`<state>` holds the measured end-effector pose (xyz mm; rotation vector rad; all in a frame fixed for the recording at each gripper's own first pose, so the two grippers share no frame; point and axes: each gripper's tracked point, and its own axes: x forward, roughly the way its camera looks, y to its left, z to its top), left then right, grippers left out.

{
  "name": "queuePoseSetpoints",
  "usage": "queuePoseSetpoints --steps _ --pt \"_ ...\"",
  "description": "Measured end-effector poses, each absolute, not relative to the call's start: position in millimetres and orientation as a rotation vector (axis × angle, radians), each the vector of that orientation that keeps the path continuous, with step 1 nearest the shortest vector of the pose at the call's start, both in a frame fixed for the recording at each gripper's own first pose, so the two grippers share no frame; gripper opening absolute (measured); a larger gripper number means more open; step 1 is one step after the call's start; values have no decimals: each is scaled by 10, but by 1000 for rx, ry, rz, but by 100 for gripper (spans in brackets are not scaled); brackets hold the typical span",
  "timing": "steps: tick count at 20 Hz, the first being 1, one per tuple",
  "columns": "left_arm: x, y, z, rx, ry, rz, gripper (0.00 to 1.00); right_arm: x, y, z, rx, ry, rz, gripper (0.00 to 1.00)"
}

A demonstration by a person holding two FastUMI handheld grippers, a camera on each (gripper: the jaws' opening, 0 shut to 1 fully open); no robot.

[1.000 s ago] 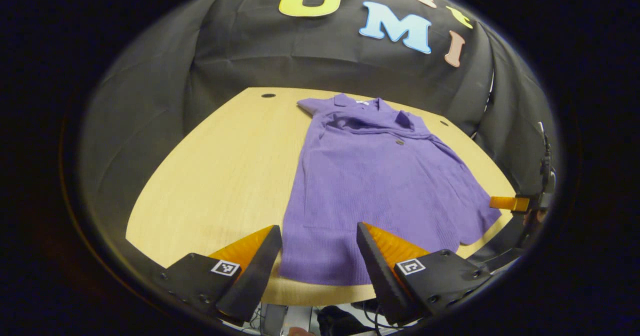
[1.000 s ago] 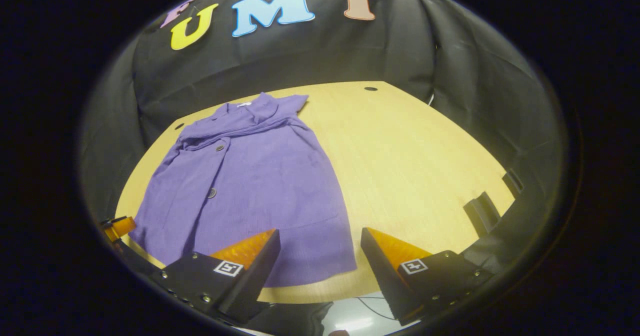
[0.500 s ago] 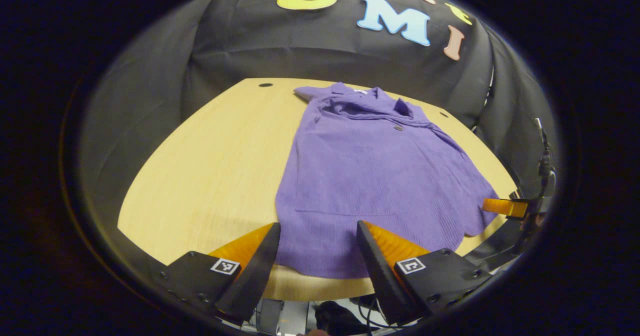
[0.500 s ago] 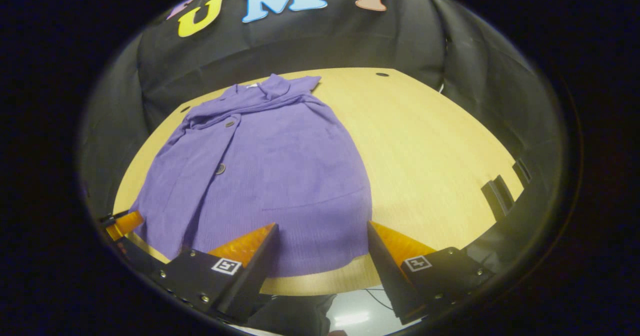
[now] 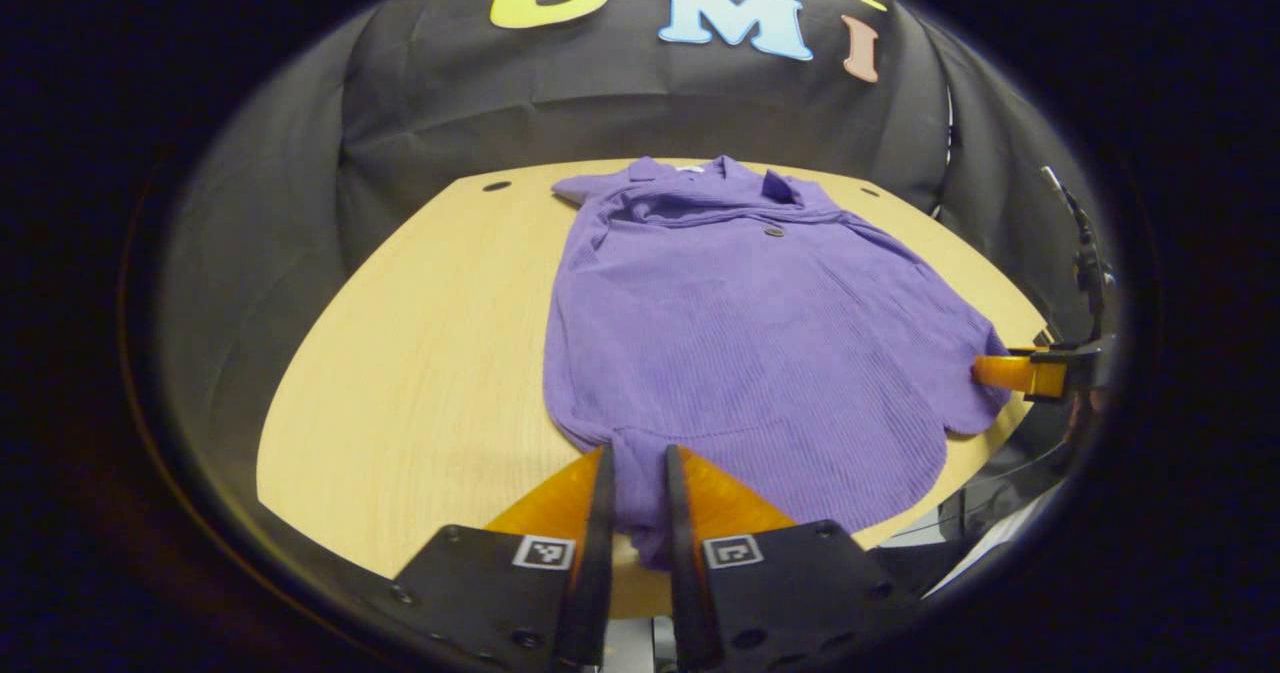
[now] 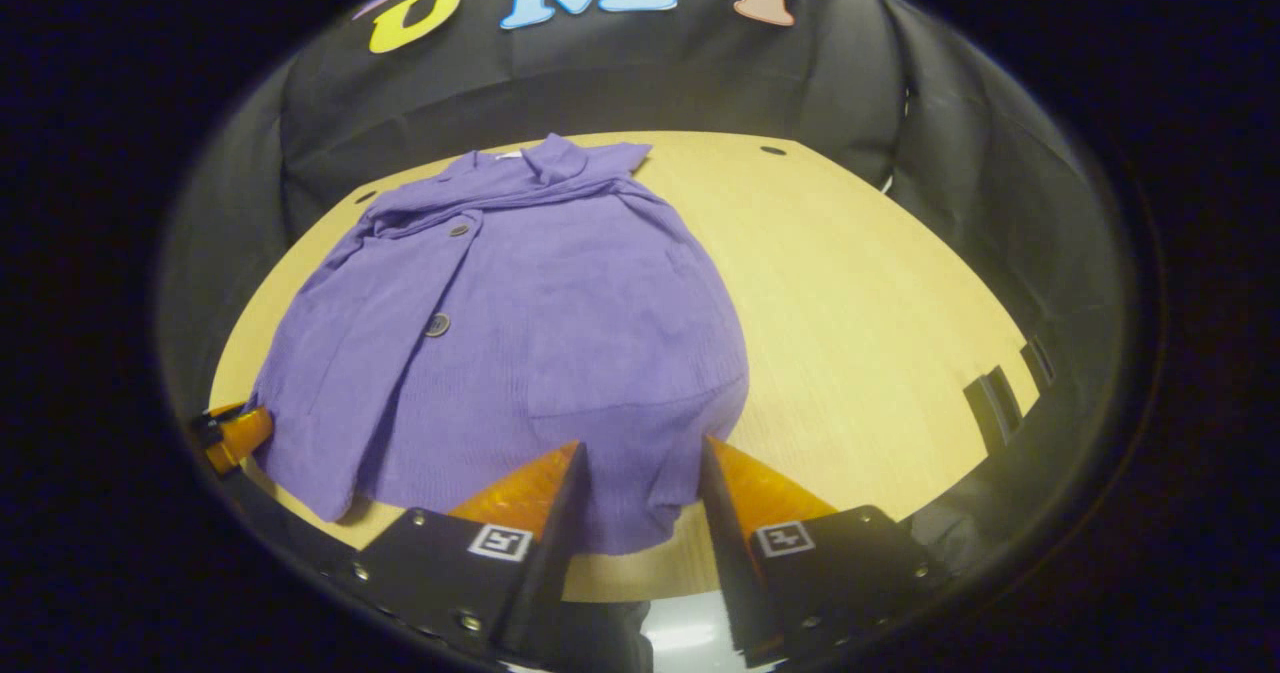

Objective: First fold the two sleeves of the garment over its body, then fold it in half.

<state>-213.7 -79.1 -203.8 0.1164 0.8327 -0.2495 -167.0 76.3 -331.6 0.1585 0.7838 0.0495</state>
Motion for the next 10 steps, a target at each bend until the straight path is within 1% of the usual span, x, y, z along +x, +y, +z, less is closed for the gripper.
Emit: queuePoseSetpoints --steps 1,2,4,5,6,7,8,10 --pt "-2114 -810 -2042 101 838 -247 20 -1661 774 -3315 167 787 52 59" --pt "-2104 -833 -2052 91 845 -246 20 -1666 783 -3309 163 791 61 55" --pt "-2070 -867 -2045 77 850 -230 20 -1660 781 -3309 136 796 85 55" --pt "-2025 -923 -2035 55 860 -226 7 -1663 791 -3314 122 796 99 55" --pt "-2049 -971 -2054 42 861 -234 8 -1618 725 -3262 142 768 61 55" --pt "-2074 -1018 -2052 28 865 -243 8 -1615 712 -3322 179 801 46 35" --pt "-2092 -1035 -2042 17 869 -247 7 -1575 734 -3313 209 793 42 15" --pt "-2104 -1053 -2035 -11 875 -255 8 -1602 742 -3204 227 779 36 15"
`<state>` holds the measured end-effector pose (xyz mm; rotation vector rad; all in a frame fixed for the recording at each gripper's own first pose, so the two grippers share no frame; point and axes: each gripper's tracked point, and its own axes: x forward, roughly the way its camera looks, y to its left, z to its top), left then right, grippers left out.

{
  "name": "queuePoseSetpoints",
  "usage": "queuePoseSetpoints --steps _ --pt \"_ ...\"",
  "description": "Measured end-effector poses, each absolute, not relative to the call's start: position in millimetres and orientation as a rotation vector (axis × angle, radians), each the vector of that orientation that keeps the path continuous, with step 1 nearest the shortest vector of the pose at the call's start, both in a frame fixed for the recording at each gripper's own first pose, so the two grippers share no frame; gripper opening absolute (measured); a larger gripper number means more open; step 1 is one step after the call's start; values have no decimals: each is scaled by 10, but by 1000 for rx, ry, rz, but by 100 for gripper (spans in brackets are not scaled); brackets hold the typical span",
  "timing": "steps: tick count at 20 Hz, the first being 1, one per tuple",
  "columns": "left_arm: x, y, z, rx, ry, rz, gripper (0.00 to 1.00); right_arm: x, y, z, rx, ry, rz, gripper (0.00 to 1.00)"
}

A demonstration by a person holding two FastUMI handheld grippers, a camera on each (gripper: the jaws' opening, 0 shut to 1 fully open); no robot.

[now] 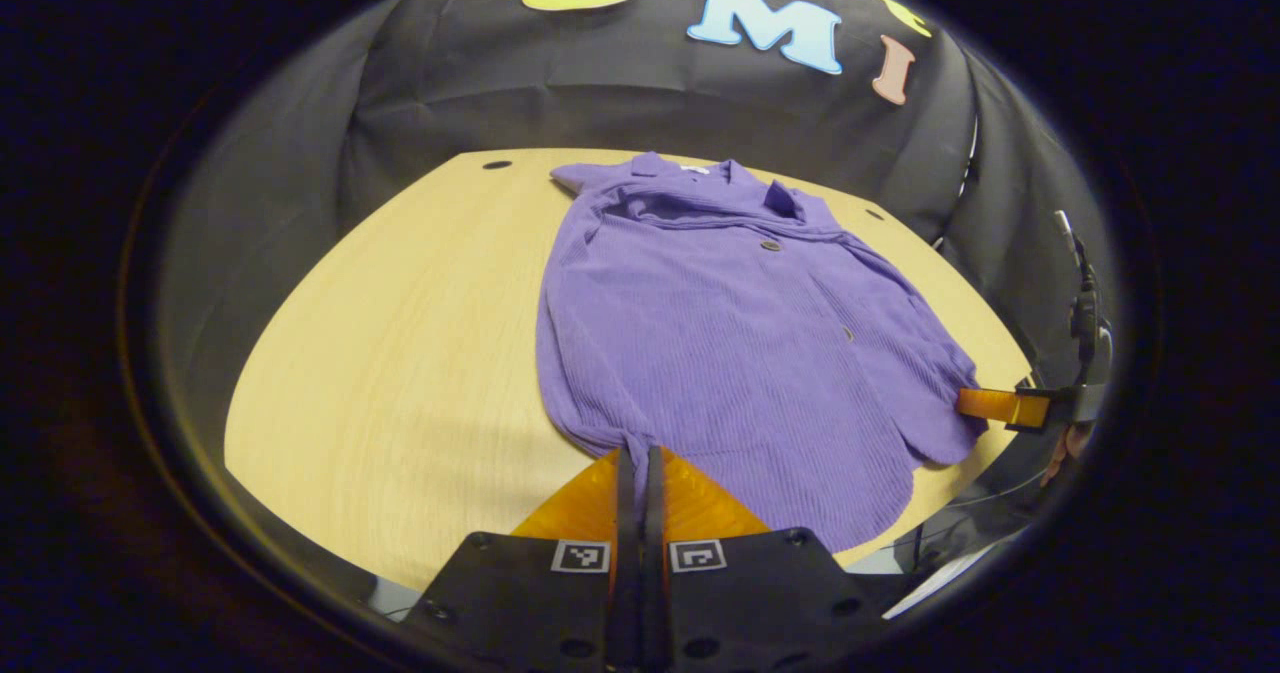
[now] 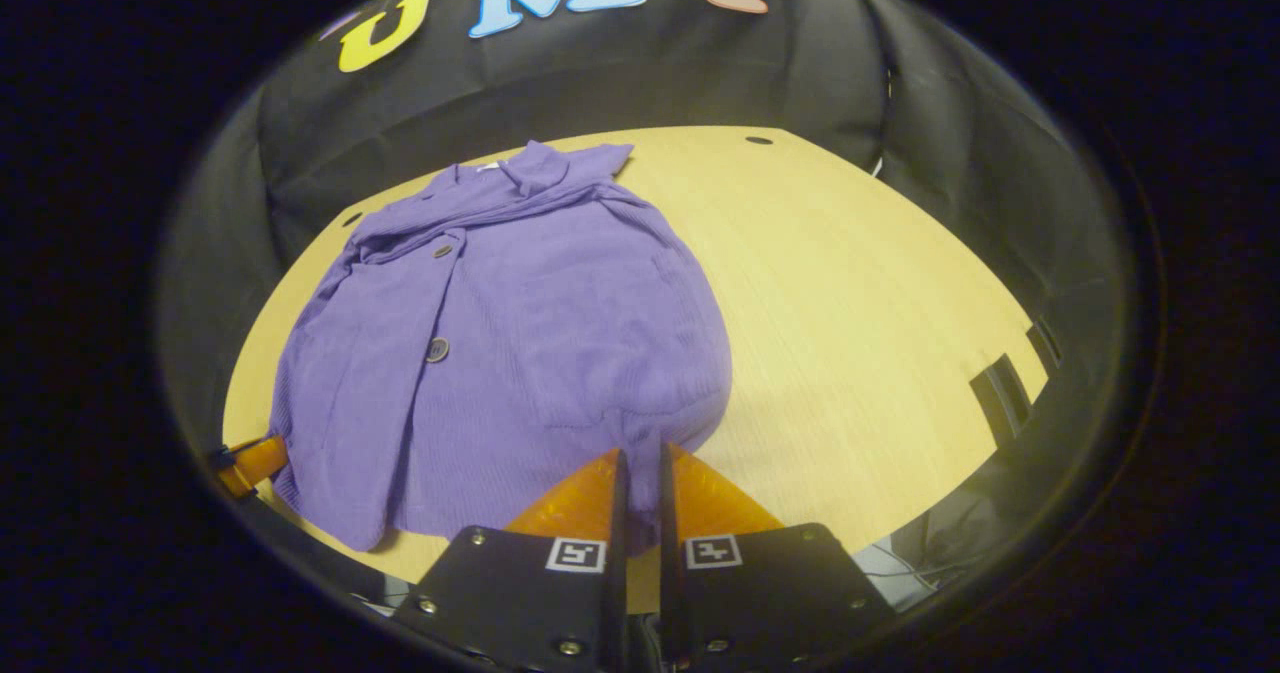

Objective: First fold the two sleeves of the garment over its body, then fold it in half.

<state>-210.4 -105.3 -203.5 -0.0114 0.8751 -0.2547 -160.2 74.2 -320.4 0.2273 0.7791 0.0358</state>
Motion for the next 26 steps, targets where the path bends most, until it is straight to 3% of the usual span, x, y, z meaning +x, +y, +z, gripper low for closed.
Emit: queuePoseSetpoints --steps 1,4,8,15,26 --pt "-2103 -1058 -2033 -24 880 -260 7 -1588 753 -3241 210 788 47 5" --pt "-2069 -1101 -1968 -88 887 -266 8 -1573 767 -3124 150 750 60 4" --pt "-2001 -1223 -1788 -165 869 -286 8 -1539 785 -2844 115 704 74 4" --pt "-1605 -1428 -1207 -225 759 -352 7 -1251 908 -2273 322 586 128 4" --pt "-269 -1521 -527 -289 604 -230 7 -128 942 -1458 336 469 263 4"
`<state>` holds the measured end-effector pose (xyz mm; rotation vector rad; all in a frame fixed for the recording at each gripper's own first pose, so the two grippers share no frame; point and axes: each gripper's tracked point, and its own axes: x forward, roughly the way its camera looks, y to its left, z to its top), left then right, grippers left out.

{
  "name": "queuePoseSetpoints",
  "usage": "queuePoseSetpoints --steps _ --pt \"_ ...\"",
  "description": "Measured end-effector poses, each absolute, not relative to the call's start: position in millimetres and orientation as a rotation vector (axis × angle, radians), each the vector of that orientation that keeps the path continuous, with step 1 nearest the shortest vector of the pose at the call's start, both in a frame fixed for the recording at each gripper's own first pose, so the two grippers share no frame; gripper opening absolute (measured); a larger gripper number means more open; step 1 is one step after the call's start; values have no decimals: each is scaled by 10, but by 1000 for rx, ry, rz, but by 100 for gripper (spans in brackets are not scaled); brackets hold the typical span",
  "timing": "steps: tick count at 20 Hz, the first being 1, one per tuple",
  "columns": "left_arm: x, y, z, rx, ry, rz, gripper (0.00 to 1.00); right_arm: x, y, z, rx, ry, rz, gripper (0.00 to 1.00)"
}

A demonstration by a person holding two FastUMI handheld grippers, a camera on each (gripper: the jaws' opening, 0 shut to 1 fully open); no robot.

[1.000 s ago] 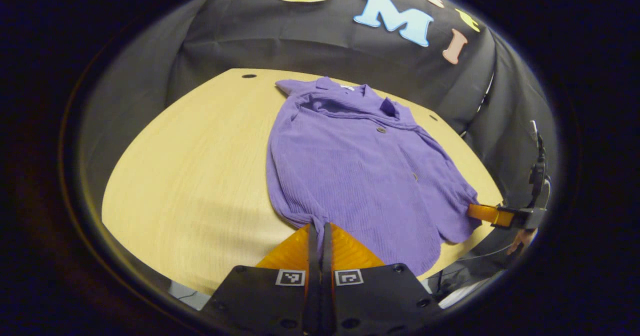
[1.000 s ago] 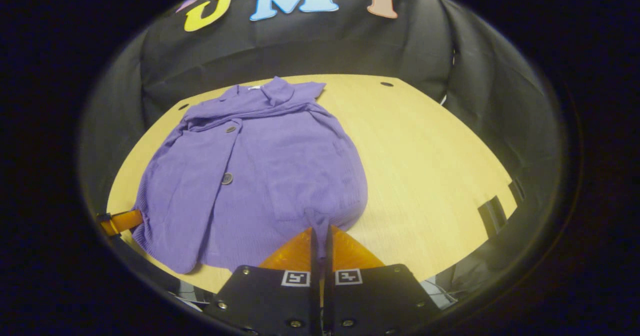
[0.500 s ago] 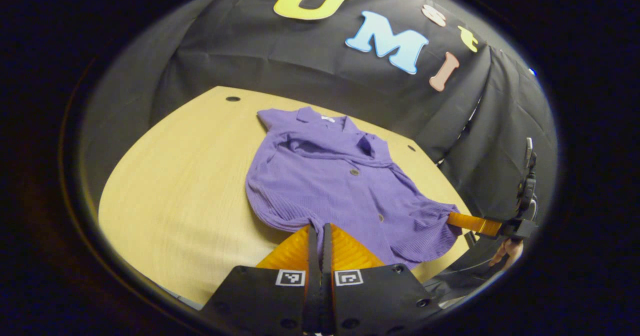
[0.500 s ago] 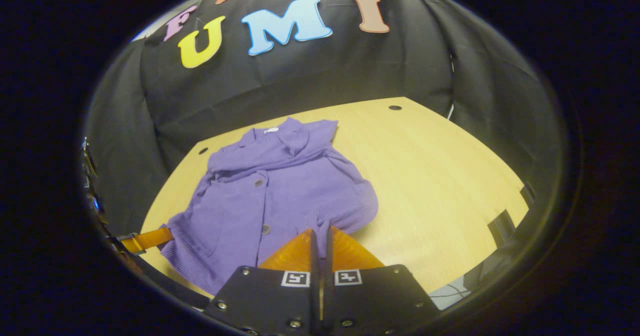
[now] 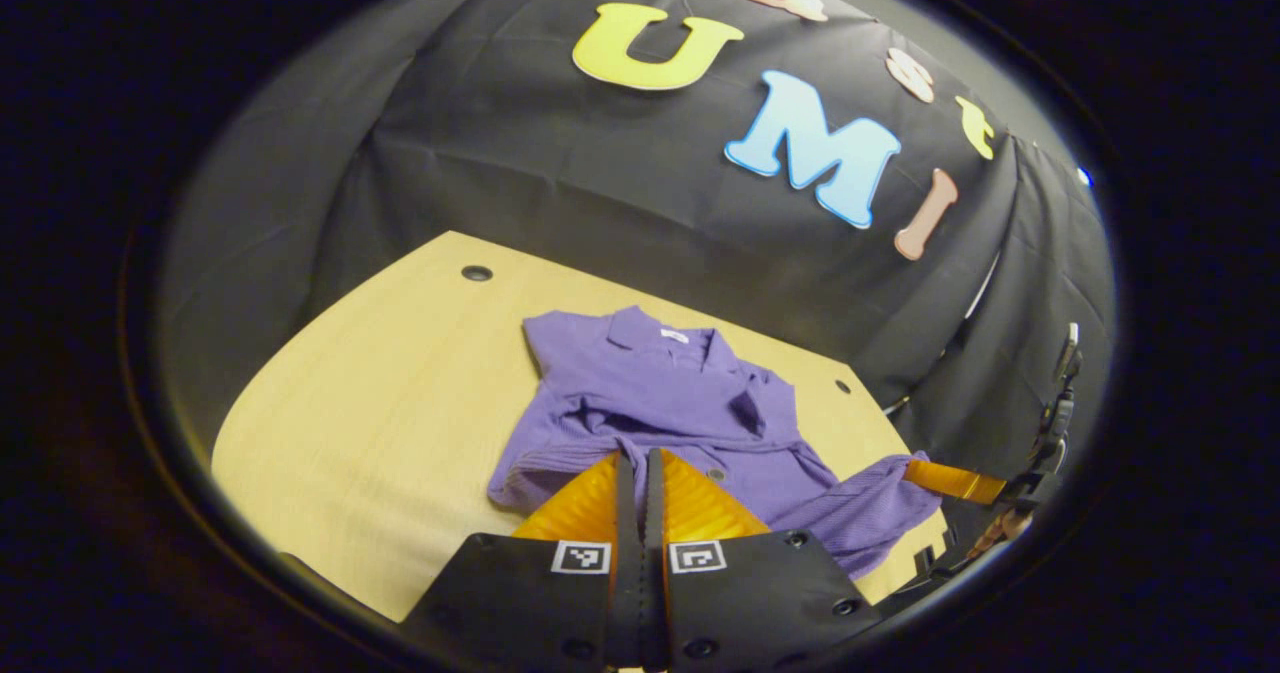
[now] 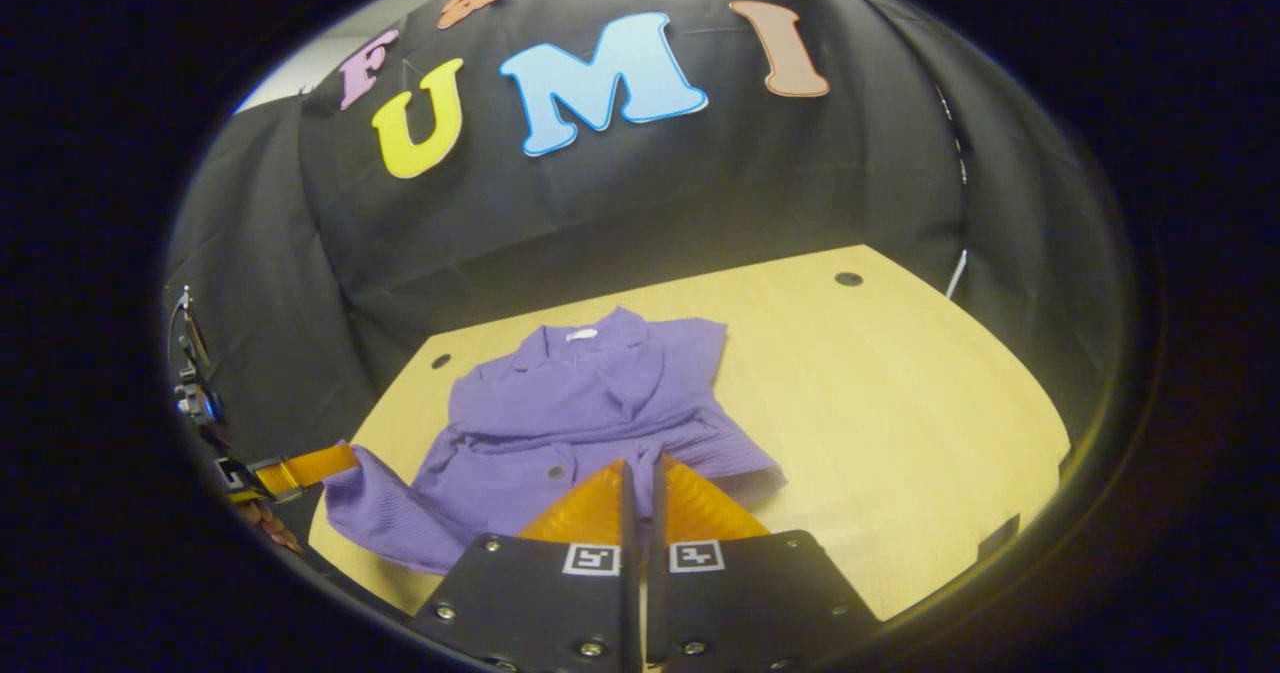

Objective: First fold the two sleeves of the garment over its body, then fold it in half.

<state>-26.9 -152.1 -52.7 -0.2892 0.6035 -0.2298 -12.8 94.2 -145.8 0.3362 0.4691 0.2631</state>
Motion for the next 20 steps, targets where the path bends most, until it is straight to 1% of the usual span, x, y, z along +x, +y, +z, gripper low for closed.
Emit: queuePoseSetpoints --steps 4,8,9,10,16,20 --pt "309 -1580 -377 -263 562 -189 7 440 967 -1167 301 403 300 3" --pt "930 -1665 -165 -226 494 -177 7 1023 1019 -989 309 365 332 3" --pt "1089 -1693 -152 -215 481 -169 7 1177 1017 -978 316 359 334 6" --pt "1227 -1699 -164 -209 471 -163 7 1314 1004 -973 319 356 335 3" --pt "2032 -1700 -306 -199 420 -85 7 2124 932 -1017 306 339 335 3" --pt "2375 -1712 -562 -139 434 -49 6 2535 982 -1263 292 377 344 3"
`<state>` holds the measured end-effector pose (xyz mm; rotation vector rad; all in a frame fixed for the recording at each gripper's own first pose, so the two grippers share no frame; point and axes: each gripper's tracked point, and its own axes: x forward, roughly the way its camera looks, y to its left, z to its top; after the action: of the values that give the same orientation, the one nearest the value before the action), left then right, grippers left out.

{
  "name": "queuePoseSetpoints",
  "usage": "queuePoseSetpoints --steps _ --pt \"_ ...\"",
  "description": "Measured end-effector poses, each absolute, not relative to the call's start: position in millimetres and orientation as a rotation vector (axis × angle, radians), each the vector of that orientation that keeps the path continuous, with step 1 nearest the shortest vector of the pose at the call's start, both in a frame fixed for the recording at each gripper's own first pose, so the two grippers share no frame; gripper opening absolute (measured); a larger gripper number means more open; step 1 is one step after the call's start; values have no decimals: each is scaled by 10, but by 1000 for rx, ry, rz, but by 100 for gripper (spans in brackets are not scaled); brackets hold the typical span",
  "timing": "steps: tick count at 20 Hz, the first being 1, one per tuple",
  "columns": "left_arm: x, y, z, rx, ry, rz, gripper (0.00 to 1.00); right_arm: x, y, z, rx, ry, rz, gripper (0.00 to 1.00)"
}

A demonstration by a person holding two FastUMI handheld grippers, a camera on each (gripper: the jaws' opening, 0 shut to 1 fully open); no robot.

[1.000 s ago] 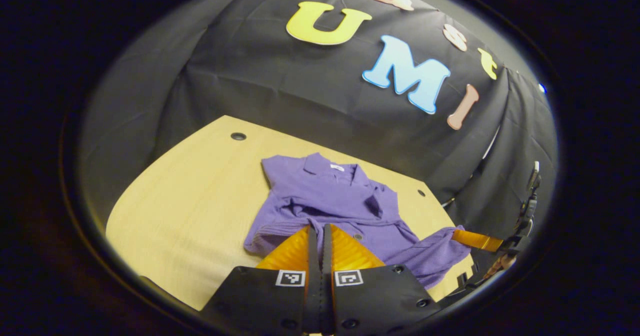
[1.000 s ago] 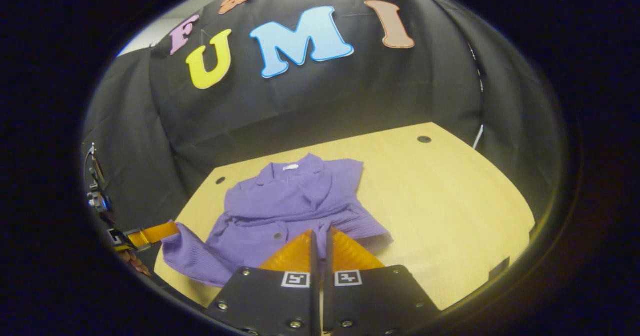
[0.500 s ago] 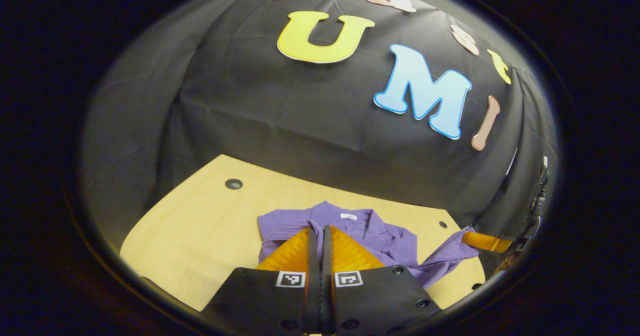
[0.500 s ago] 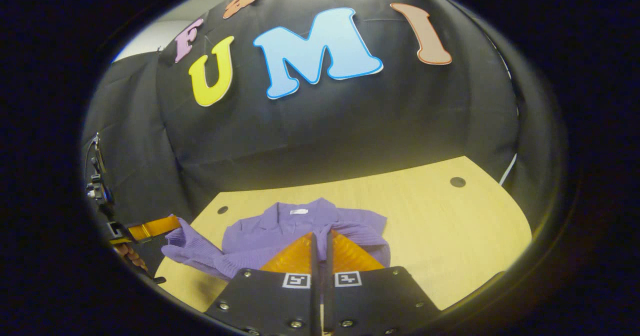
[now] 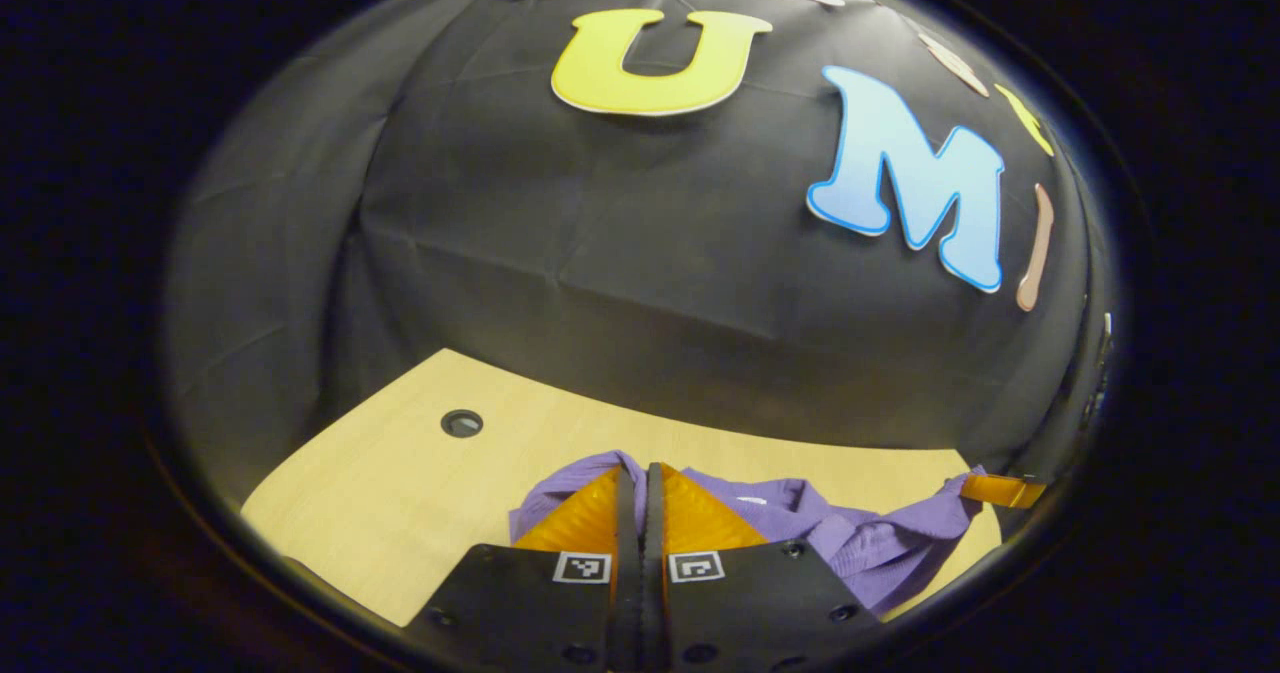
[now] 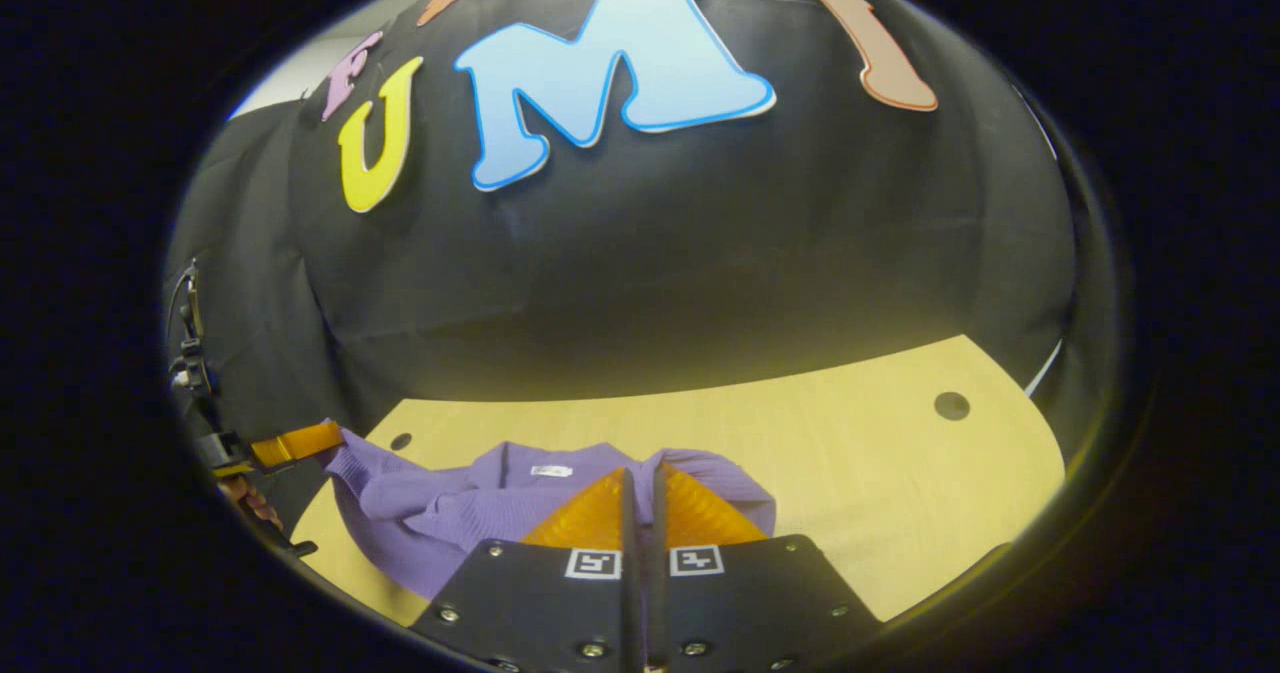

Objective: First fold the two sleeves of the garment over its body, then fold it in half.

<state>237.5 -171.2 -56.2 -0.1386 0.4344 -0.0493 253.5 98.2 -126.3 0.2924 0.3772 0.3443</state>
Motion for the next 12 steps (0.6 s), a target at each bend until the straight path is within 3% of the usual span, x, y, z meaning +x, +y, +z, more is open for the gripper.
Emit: queuePoseSetpoints --steps 8,9,12 --pt "2673 -1799 -997 31 444 4 6 3009 1062 -1812 244 466 306 5" --pt "2683 -1805 -993 43 440 12 9 3023 1055 -1835 228 464 298 10" --pt "2685 -1824 -843 86 393 30 17 2988 998 -1790 186 454 279 11"
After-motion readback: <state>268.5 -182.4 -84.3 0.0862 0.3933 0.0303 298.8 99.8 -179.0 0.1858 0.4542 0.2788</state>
